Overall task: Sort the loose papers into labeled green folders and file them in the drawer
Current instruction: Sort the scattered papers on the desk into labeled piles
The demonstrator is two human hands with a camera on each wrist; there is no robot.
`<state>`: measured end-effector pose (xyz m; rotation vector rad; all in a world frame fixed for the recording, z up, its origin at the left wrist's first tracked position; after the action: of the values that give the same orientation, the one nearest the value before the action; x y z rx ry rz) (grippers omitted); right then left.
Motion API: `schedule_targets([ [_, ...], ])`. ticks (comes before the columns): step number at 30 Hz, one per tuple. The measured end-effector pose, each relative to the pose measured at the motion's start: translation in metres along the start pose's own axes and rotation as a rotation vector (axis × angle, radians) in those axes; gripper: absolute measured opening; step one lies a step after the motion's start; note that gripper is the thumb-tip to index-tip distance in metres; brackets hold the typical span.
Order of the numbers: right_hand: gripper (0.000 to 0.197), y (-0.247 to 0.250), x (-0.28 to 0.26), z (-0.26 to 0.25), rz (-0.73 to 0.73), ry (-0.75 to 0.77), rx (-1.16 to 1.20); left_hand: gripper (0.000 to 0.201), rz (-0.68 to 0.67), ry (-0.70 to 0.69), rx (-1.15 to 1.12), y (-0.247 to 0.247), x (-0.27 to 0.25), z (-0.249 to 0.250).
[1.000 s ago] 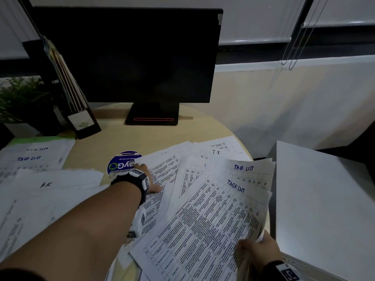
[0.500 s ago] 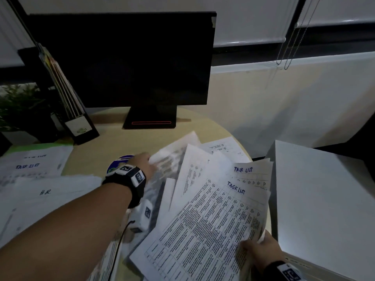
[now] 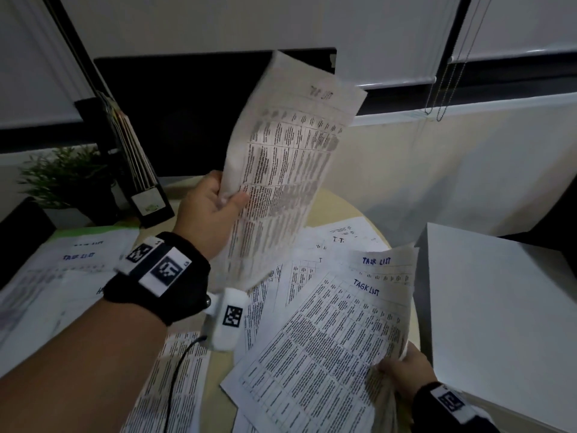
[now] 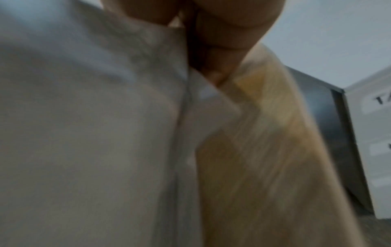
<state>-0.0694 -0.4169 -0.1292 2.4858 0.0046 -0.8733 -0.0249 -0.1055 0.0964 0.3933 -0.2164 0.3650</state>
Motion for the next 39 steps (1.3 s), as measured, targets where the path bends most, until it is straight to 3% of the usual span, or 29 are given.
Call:
schedule_targets([
  [4,0.017,0.003,-0.003,-0.001,0.016,0.080,-0.085,0.016,-0.059,0.227,-0.169,-0.009,-0.019,-0.017],
  [7,0.027,0.008,-0.005,-0.002,0.009,0.073,0.014,0.024,-0.153,0.384,0.000,-0.029,-0.040,-0.058],
  [10,0.022,0.011,-0.012,-0.010,-0.081,0.009,0.207,0.027,-0.242,0.461,0.154,-0.046,-0.066,-0.091],
  [13,0.024,0.017,-0.019,-0.021,-0.136,0.041,0.278,0.029,-0.207,0.554,0.117,-0.051,-0.077,-0.107],
  [18,0.020,0.019,-0.037,-0.034,-0.155,0.151,0.332,0.092,-0.164,0.742,-0.004,-0.042,-0.078,-0.119],
  [21,0.018,0.016,-0.041,-0.037,-0.174,0.169,0.420,0.079,-0.291,0.710,-0.045,-0.037,-0.081,-0.120],
  [23,0.033,0.017,-0.045,-0.042,-0.200,0.193,0.551,0.074,-0.368,0.678,-0.155,-0.037,-0.083,-0.119],
  [26,0.039,0.010,-0.058,-0.061,-0.344,0.309,0.609,0.049,-0.450,0.639,-0.222,-0.038,-0.089,-0.106],
  [28,0.041,0.007,-0.062,-0.069,-0.252,0.388,0.434,0.041,-0.460,0.574,-0.118,-0.042,-0.092,-0.103],
  [31,0.041,0.008,-0.075,-0.085,-0.024,0.537,0.062,0.045,-0.399,0.476,-0.031,-0.045,-0.095,-0.090],
  [33,0.034,0.017,-0.083,-0.097,0.085,0.613,0.070,0.052,-0.317,0.397,-0.053,-0.043,-0.094,-0.075],
  [35,0.026,0.029,-0.082,-0.103,0.201,0.652,0.129,0.032,-0.211,0.280,-0.128,-0.035,-0.089,-0.054],
  [39,0.032,0.041,-0.086,-0.111,0.344,0.721,0.180,0.036,-0.083,0.119,-0.189,-0.020,-0.084,-0.019],
])
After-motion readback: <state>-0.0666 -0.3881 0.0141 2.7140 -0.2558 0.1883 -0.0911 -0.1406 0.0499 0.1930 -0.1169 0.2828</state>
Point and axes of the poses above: each hand's wrist, its own x-axis towards the middle knuckle, its own y-axis out of the back of the hand, z = x × y, the point moved 4 cm from there along x, towards the middle knuckle, and after that the axes turned 3 degrees about -x, right-handed, at the moved point
